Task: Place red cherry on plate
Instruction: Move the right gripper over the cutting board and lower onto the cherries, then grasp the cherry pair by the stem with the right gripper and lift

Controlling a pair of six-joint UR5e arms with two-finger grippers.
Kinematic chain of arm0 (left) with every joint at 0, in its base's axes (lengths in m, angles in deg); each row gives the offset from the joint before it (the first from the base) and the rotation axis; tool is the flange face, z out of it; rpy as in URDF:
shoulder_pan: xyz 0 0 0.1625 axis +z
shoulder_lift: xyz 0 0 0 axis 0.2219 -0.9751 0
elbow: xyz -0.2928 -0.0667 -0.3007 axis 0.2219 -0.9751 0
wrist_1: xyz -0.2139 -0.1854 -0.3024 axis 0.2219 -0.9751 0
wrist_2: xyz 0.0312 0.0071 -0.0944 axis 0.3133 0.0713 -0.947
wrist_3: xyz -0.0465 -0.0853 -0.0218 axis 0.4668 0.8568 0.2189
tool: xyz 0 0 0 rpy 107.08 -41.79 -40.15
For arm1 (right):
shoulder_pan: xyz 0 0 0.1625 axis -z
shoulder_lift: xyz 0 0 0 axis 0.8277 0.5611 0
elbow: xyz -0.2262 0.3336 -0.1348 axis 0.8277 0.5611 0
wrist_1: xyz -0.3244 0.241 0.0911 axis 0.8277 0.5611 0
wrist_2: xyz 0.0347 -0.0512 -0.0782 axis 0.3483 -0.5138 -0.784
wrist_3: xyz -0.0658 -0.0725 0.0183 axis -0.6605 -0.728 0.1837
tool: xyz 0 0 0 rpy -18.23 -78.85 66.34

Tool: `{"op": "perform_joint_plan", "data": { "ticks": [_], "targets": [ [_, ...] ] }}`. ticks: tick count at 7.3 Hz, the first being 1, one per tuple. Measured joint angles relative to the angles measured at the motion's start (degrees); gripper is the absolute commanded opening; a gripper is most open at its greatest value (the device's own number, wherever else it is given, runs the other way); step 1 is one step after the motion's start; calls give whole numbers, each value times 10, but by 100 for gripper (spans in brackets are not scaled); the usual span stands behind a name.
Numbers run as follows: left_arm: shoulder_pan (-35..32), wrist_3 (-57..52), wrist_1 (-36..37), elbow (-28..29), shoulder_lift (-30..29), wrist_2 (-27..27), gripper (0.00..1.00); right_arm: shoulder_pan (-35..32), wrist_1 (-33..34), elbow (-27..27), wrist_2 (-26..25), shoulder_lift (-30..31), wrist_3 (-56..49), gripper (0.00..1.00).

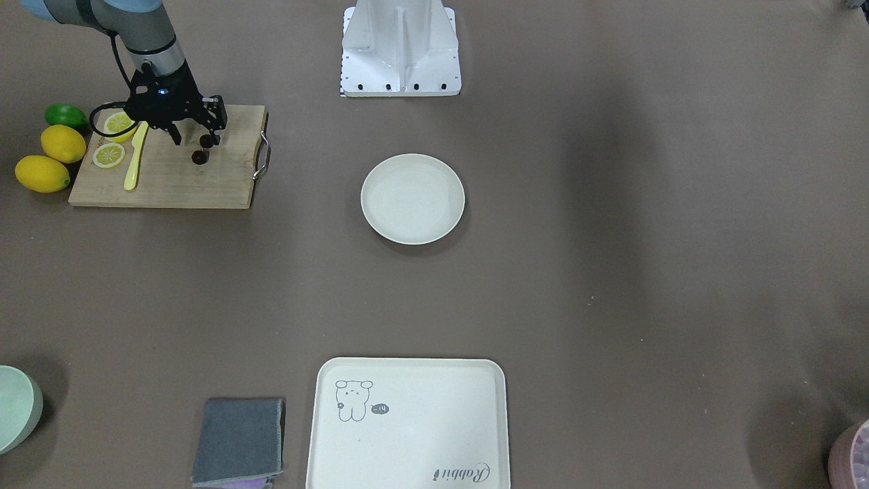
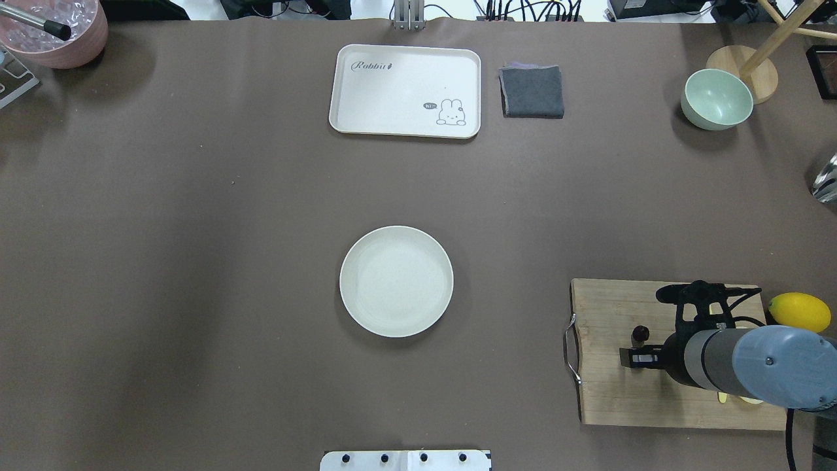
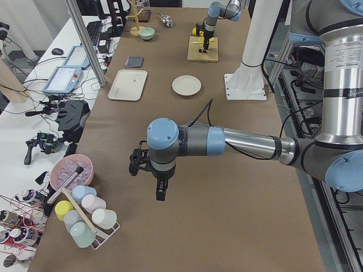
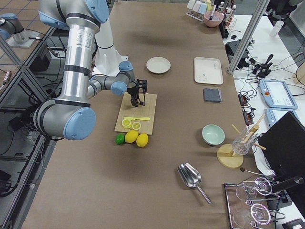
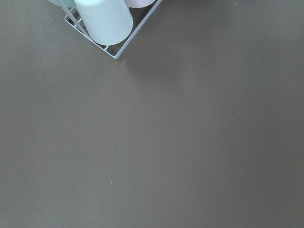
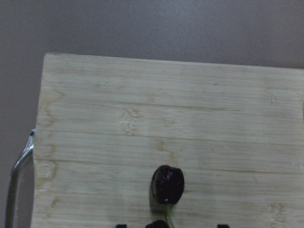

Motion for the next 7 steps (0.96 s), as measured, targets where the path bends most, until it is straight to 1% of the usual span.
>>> {"op": "perform_joint_plan", "data": {
  "ticks": [2,3,5,7],
  "targets": [
    [0,1,0,1,-3,0,98,21,0,0,-26,0,14,12],
    [0,2,1,1,-5,0,98,31,0,0,-38,1,18,6],
    [0,3,1,2,-7,1,98,45,3,-1,-55,1,19,0],
    [0,3,2,3,-8,1,98,45,8,-14,-54,1,14,0]
  ]
}}
